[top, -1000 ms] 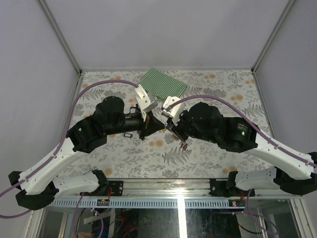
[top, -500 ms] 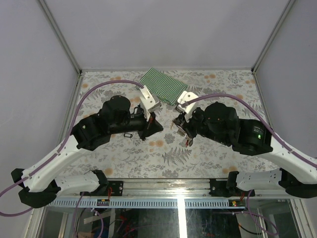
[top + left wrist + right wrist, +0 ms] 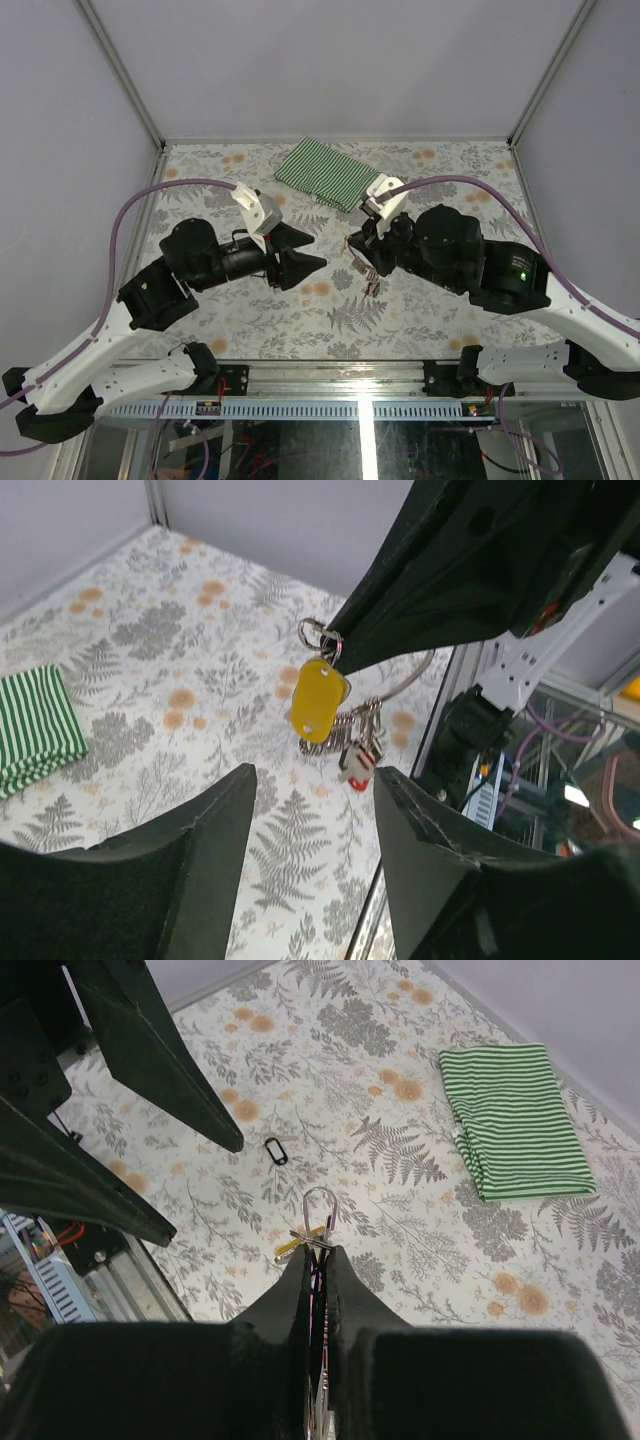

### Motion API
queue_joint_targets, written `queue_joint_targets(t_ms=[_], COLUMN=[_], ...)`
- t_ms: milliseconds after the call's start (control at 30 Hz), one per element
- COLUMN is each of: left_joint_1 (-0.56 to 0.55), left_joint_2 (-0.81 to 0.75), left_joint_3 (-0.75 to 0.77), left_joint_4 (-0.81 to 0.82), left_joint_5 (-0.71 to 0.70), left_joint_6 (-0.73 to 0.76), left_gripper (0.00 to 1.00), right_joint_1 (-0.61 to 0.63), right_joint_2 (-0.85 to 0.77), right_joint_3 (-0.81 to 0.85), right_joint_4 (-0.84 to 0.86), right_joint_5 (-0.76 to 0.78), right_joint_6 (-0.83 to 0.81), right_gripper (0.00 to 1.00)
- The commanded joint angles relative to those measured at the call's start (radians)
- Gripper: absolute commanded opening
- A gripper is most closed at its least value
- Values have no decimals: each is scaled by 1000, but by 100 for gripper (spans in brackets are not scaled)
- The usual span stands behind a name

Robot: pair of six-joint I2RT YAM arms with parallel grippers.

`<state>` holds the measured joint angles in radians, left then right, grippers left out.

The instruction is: Put the keys on the keyring

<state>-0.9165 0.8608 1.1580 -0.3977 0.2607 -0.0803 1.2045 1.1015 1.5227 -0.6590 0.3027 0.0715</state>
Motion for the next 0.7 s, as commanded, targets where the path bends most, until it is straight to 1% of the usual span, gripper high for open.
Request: queue_joint_targets(t_ms=[0, 33, 100, 133, 233, 400, 667], left_joint_1=[-2, -2, -8, -11, -37, -82, -110], left_joint_2=[-32, -29, -20, -13, 7, 31, 63], left_joint_3=[-68, -76, -84, -86, -85, -76, -61], left_joint_4=[260, 274, 295, 301, 309, 319, 336], left_joint_5=[-51, -55, -58, -61, -95, -188, -244], left_joint_6=[-40, -41, -37, -34, -10, 37, 85], left_gripper=[54, 55, 63, 66, 70, 73, 74], right_joint_1=[3, 3, 3, 3, 3, 3, 3], right_joint_2=[-16, -14, -14, -14, -10, -3, -5], right_joint_3=[18, 20, 23, 26, 41, 55, 53], right_joint_4=[127, 133, 147, 153, 160, 162, 176], right_joint_5=[53, 58, 67, 72, 75, 64, 38], right_joint_6=[68, 75, 84, 91, 105, 121, 134], right_gripper=[0, 0, 0, 0, 0, 0, 0])
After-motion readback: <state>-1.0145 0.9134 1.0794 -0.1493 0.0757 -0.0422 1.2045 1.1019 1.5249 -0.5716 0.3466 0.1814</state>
